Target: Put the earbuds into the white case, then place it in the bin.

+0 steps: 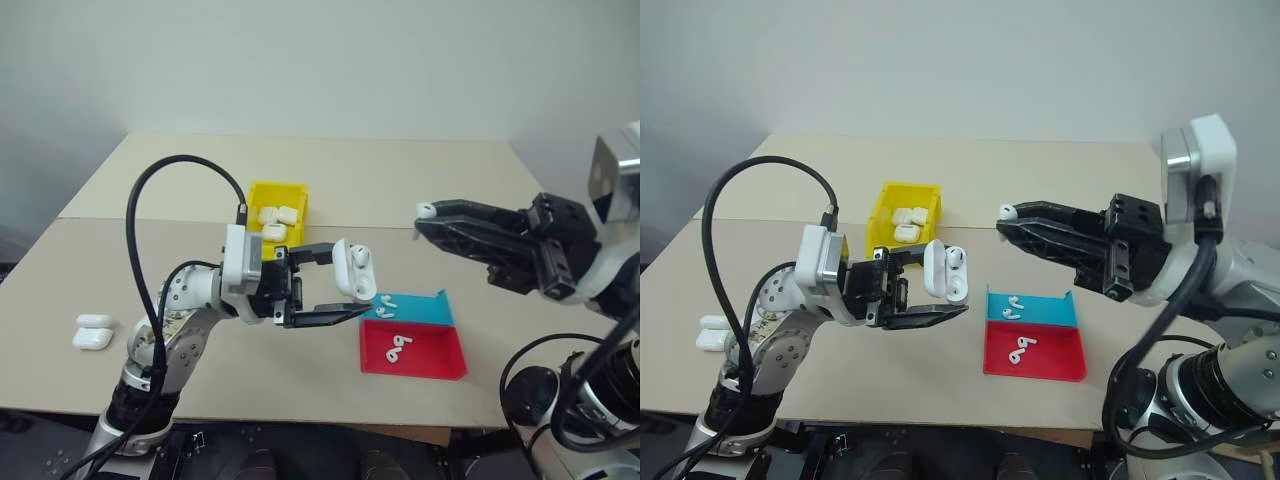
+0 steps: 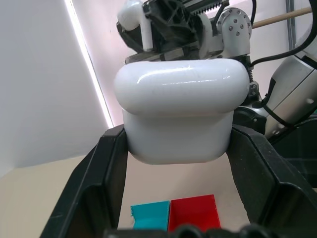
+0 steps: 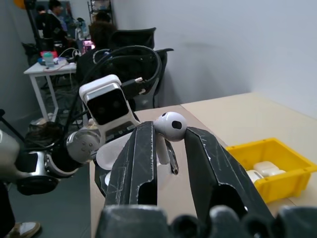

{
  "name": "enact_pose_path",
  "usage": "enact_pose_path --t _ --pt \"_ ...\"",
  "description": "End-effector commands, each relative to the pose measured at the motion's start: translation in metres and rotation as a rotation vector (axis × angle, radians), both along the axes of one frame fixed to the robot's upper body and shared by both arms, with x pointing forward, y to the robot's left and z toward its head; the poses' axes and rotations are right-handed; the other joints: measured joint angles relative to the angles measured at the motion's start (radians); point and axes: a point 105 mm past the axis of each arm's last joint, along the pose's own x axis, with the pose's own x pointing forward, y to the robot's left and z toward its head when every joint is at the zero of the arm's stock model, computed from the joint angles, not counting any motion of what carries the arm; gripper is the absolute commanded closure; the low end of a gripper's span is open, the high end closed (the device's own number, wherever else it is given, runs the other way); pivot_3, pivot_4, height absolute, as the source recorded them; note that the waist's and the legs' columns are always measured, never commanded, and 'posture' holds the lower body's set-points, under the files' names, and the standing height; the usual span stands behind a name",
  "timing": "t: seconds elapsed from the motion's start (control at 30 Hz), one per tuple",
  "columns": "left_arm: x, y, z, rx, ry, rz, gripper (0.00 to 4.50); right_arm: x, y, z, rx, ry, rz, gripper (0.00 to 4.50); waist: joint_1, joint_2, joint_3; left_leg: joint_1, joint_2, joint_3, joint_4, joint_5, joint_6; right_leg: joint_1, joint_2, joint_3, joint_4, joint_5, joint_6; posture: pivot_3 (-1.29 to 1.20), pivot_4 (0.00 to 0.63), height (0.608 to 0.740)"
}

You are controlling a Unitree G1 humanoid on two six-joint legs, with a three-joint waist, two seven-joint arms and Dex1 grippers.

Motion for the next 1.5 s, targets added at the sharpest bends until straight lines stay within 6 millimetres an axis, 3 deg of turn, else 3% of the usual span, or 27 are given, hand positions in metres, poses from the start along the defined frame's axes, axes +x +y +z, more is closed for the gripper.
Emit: enact_pose_path --t 0.03,0.67,1.5 --pt "-0.004 -0.002 0.008 -0.011 -0.028 -0.029 1.76 -0.009 0.005 -0.002 -0.007 -0.019 0.028 3.61 -0.001 0.0 0.0 0.0 0.0 0.0 0.0 0.0 0.0 0.0 0.0 0.0 0.0 0.0 0.0 0.0 0.15 0.74" --pt "-0.003 -0.006 0.003 0.005 -0.035 -0.024 1.76 -0.013 0.023 -0.012 0.03 0.123 0.074 3.61 -0.004 0.0 0.0 -0.001 0.0 -0.001 0.0 0.0 0.0 0.0 0.0 0.0 -0.002 0.0 0.001 0.0 0.15 0.74" --pt "-0.004 -0.009 0.003 -0.002 -0.039 -0.025 1.76 -0.009 0.028 -0.032 -0.029 0.088 0.038 3.61 0.0 0.0 0.0 -0.001 0.0 -0.001 0.0 0.0 0.0 0.001 0.0 0.0 -0.003 0.0 0.001 0.0 0.15 0.74"
